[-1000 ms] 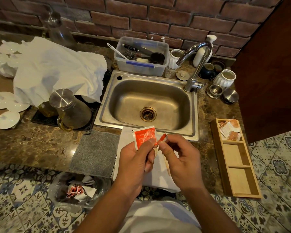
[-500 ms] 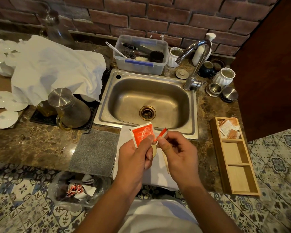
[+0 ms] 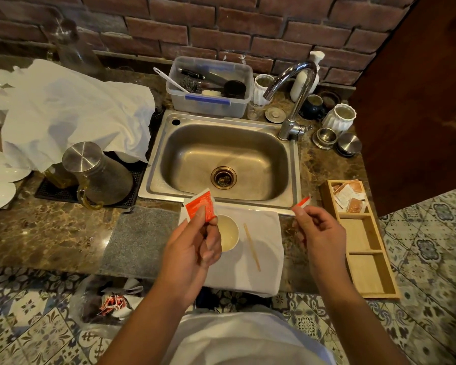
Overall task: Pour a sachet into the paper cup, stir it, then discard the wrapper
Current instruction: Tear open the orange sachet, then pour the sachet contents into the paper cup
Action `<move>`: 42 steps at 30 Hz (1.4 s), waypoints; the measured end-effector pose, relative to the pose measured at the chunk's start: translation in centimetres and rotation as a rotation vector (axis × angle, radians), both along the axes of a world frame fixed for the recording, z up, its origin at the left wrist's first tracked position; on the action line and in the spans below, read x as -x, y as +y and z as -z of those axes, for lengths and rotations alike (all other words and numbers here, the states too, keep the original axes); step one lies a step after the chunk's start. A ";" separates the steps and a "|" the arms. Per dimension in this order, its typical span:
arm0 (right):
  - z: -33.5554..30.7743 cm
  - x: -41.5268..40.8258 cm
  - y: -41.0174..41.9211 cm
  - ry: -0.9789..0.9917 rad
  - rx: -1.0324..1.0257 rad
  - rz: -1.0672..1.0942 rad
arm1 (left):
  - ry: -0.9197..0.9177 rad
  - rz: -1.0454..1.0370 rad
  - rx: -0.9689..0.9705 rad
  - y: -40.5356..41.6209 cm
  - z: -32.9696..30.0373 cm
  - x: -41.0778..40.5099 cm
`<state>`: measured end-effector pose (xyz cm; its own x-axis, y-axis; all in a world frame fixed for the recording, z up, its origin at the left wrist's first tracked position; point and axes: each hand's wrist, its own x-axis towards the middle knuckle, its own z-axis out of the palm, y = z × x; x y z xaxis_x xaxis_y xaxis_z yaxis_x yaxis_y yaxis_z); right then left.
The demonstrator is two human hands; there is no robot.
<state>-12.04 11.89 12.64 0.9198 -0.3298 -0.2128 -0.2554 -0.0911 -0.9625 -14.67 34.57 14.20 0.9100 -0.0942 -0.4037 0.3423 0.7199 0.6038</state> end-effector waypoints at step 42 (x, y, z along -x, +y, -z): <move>16.7 3.0 -10.1 0.637 0.286 0.221 | 0.032 0.170 -0.072 -3.4 2.5 -0.3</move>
<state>-15.07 1.82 -4.10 0.5513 -0.6162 -0.5624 -0.7995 -0.1976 -0.5673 -14.40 31.22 11.69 0.8699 -0.2157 -0.4436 0.4756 0.6051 0.6385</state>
